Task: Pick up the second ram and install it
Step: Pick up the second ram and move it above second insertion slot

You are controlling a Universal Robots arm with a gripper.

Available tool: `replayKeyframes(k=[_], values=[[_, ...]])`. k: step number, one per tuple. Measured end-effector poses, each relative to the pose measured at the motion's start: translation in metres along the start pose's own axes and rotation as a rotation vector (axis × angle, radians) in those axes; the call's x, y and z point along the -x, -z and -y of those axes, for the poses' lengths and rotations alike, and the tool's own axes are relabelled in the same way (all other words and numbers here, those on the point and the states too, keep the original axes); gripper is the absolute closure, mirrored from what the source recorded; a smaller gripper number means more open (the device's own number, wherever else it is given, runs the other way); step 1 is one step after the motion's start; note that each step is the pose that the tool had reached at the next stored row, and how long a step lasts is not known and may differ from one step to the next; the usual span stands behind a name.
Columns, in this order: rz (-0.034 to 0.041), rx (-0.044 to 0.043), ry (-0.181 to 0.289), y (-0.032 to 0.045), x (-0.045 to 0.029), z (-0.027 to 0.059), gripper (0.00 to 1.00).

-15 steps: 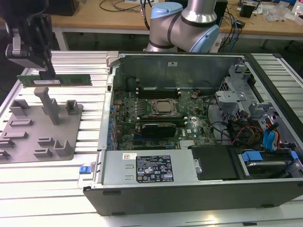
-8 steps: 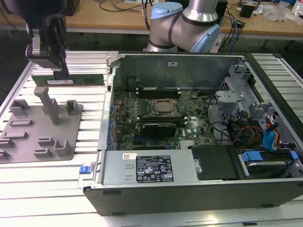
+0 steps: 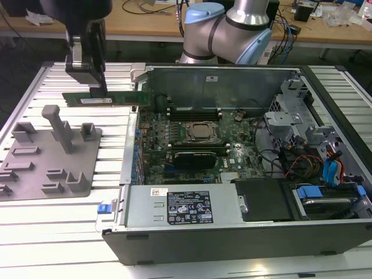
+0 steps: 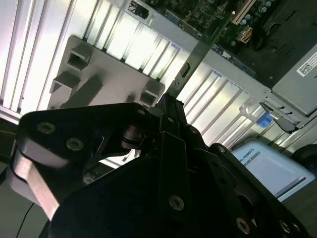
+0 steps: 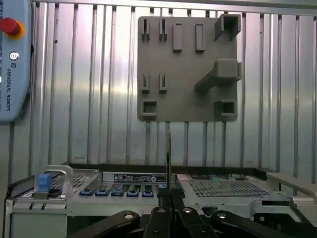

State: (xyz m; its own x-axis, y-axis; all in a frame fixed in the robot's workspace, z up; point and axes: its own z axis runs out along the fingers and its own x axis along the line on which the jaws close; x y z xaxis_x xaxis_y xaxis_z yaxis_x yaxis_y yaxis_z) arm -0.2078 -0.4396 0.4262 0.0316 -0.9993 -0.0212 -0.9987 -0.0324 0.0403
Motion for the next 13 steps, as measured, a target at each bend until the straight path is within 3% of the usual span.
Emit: replayKeyframes(k=[3, 5, 13], values=[[0.0001, 0.0004, 0.000, 0.0004, -0.0003, 0.0108, 0.91], [0.0001, 0.0016, 0.000, 0.0010, -0.0008, 0.0253, 0.91], [0.0001, 0.0045, 0.000, 0.0023, -0.0019, 0.0596, 0.91]])
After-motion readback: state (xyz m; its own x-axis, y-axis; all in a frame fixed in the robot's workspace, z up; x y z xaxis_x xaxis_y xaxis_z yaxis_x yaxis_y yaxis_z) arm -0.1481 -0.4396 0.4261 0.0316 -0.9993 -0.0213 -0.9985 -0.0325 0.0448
